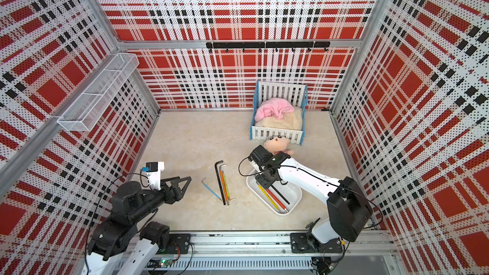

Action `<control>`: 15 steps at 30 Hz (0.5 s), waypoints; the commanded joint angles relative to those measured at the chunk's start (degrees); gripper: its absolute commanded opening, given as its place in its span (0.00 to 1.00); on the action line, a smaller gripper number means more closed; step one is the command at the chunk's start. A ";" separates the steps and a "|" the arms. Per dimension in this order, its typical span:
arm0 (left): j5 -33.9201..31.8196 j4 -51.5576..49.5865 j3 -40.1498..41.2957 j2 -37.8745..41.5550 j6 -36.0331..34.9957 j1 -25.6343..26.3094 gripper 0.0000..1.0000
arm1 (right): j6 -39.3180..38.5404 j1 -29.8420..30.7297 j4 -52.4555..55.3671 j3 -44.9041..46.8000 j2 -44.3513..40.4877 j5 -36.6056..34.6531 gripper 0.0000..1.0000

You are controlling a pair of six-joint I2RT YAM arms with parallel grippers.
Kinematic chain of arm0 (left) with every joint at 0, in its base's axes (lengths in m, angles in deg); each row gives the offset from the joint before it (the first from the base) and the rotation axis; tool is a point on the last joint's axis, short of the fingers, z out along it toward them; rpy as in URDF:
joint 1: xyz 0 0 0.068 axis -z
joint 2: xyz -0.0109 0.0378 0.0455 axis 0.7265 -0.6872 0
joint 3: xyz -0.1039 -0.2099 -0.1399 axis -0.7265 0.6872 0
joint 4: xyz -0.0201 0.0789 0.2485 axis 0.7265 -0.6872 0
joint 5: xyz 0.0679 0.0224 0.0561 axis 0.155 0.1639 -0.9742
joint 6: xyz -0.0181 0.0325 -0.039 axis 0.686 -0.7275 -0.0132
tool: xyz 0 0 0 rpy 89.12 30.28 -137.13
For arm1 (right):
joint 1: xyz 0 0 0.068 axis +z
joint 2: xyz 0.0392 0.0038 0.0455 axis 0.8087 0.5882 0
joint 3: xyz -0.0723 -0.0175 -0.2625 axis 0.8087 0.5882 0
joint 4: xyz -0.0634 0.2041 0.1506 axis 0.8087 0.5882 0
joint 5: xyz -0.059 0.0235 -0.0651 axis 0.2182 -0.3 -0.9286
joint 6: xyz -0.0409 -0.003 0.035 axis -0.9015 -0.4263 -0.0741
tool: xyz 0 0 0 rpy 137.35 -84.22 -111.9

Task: Put the hex key on the desktop into the storage box
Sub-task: Place the Allen key in the storage box.

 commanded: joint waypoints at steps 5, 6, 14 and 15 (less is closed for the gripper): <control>0.56 0.25 0.22 0.17 -1.19 -0.43 0.76 | -1.39 -1.25 -3.38 0.79 1.99 0.32 0.00; 0.57 0.18 0.22 0.17 -1.19 -0.45 0.76 | -1.41 -1.36 -3.29 0.52 2.68 0.57 0.00; 0.45 0.25 0.23 0.25 -1.19 -0.41 0.76 | -0.14 -1.40 -2.06 0.04 7.25 0.26 0.00; 0.45 0.23 0.22 0.21 -1.19 -0.41 0.76 | -0.08 -1.49 -2.10 0.21 7.40 0.33 0.00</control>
